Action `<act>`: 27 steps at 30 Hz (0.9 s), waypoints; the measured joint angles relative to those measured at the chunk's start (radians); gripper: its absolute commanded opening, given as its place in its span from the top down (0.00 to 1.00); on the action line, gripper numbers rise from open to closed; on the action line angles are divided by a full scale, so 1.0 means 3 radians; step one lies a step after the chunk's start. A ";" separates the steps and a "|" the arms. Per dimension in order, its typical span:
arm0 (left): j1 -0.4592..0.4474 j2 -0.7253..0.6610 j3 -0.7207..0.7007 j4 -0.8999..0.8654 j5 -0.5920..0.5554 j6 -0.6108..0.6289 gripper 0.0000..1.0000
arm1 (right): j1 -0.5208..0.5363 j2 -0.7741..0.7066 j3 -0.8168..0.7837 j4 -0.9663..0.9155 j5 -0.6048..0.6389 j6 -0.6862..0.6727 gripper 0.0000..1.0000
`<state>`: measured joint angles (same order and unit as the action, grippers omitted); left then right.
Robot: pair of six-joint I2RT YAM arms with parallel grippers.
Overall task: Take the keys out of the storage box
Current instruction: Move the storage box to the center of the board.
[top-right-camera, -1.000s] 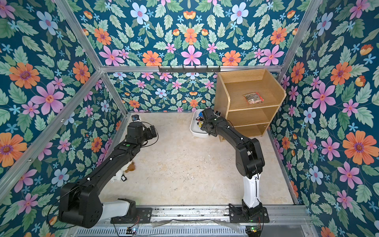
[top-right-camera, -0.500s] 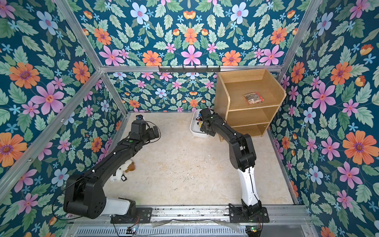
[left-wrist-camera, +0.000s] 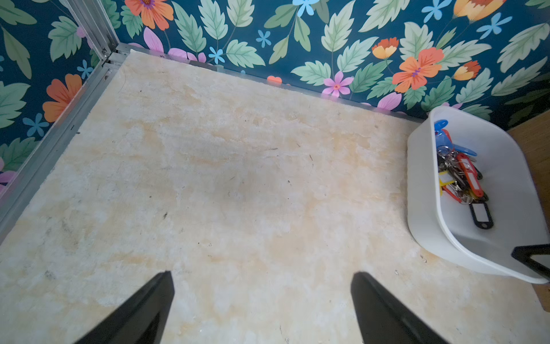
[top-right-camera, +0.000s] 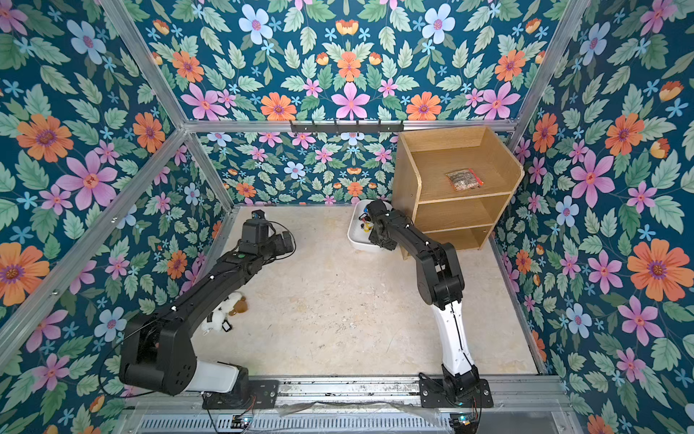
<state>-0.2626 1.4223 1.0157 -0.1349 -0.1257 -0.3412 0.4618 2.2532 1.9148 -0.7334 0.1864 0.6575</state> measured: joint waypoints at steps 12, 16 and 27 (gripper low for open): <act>0.0000 0.0024 0.0010 -0.0001 0.0010 -0.0001 0.01 | 0.0080 -0.0224 -0.0431 0.0175 0.0003 0.0022 0.93; 0.0000 0.0024 0.0010 -0.0001 0.0010 -0.0001 0.01 | 0.0189 -0.0370 -0.0637 0.0249 -0.0072 0.0024 1.00; 0.0000 0.0024 0.0018 -0.0004 0.0041 -0.0011 0.01 | 0.0654 -0.1069 -0.1581 0.0256 -0.0084 0.0092 1.00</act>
<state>-0.2626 1.4296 1.0210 -0.1360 -0.1135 -0.3447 0.6579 1.9324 1.4406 -0.6567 0.1612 0.6849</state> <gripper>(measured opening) 0.992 0.113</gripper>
